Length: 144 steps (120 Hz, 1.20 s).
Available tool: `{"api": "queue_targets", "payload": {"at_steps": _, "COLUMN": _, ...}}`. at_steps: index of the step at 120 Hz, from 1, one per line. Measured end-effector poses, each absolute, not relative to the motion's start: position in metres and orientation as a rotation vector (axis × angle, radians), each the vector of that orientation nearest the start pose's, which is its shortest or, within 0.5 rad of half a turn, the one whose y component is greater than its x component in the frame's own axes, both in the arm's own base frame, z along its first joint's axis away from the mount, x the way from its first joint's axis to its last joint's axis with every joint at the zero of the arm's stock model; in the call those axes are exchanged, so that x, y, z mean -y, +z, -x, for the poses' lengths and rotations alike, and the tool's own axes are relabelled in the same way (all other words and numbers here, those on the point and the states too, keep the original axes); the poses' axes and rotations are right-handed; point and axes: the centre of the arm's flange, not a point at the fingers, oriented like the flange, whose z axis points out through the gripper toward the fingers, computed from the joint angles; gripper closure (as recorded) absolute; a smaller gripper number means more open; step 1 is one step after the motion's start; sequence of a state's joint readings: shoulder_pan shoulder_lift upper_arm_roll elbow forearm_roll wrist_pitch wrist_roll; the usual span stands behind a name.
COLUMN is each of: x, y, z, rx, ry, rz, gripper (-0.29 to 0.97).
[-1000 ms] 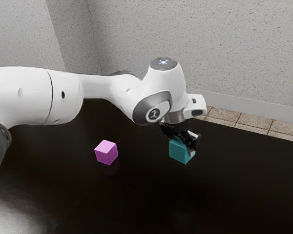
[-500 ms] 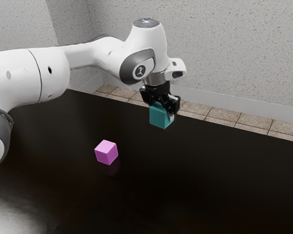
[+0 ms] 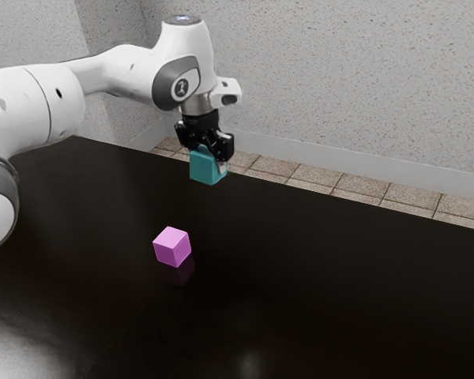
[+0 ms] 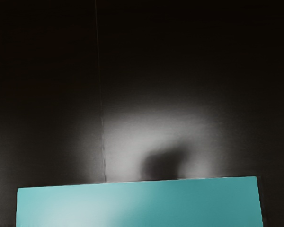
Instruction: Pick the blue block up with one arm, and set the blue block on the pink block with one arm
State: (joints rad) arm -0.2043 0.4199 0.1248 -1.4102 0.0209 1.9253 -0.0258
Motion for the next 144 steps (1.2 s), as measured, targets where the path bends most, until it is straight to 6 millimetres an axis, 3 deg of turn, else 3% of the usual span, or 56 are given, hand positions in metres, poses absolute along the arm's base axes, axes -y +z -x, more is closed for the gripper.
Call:
{"api": "queue_targets", "payload": {"at_steps": 12, "x": 0.047, "y": 0.471, "z": -0.693, "rx": -0.111, "ry": -0.154, "rz": 3.082, "gripper": 0.30}}
{"api": "queue_targets", "payload": {"at_steps": 25, "x": 0.038, "y": 0.468, "z": -0.692, "rx": -0.142, "ry": -0.154, "rz": 3.084, "gripper": 0.30}}
{"api": "queue_targets", "payload": {"at_steps": 53, "x": 0.017, "y": 0.409, "z": -0.655, "rx": -0.188, "ry": -0.116, "rz": 3.082, "gripper": 0.30}}
{"api": "queue_targets", "payload": {"at_steps": 71, "x": -0.002, "y": 0.388, "z": -0.637, "rx": -0.185, "ry": -0.186, "rz": 3.072, "gripper": 0.31}}
{"api": "queue_targets", "payload": {"at_steps": 105, "x": -0.005, "y": 0.367, "z": -0.607, "rx": -0.225, "ry": -0.314, "rz": 3.062, "gripper": 0.30}}
{"api": "queue_targets", "payload": {"at_steps": 144, "x": -0.006, "y": 0.366, "z": -0.581, "rx": -0.245, "ry": -0.354, "rz": 3.068, "gripper": 0.30}}
